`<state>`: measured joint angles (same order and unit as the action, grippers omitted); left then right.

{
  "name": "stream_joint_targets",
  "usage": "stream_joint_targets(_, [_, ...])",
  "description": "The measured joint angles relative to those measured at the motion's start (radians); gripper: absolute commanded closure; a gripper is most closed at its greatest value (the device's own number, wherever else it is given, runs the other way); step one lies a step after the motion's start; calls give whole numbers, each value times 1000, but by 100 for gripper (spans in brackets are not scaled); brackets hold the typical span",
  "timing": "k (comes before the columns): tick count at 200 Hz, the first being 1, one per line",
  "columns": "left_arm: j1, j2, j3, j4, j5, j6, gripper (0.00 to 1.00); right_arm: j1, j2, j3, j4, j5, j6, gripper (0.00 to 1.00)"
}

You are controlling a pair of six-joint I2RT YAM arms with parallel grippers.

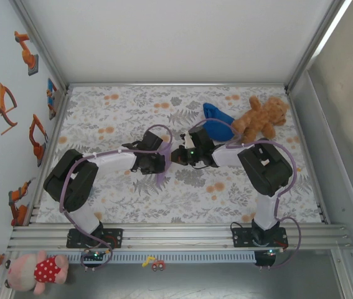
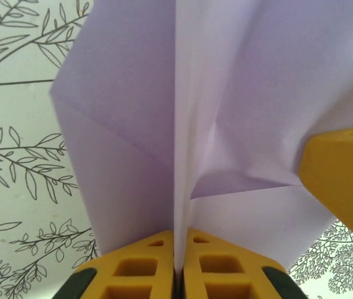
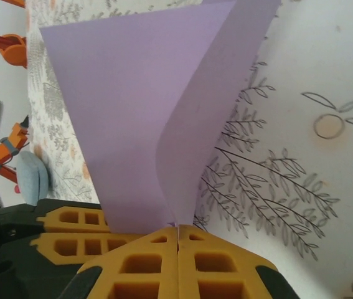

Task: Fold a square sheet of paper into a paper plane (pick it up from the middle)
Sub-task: Move the paper plane to the center of the table.

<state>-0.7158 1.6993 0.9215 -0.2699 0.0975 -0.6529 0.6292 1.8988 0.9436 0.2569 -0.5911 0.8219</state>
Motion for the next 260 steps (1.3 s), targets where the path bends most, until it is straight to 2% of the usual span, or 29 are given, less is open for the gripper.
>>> stream_joint_targets(18, [2, -3, 1, -8, -24, 2, 93, -9, -19, 0, -53, 23, -31, 74])
stream_joint_targets(71, [25, -7, 106, -125, -151, 4, 93, -72, -217, -10, -182, 170, -117, 66])
stream_joint_targets(108, [39, 76, 279, -201, -247, 17, 93, -76, -354, -21, -272, 314, -189, 65])
stream_joint_targets(143, [50, 212, 415, -252, -290, 28, 93, -77, -401, -41, -332, 396, -240, 65])
stream_joint_targets(194, [74, 343, 534, -293, -294, 40, 87, -77, -409, -61, -383, 432, -290, 65])
stream_joint_targets(260, [79, 412, 608, -332, -290, 55, 78, -77, -415, -72, -404, 451, -322, 65])
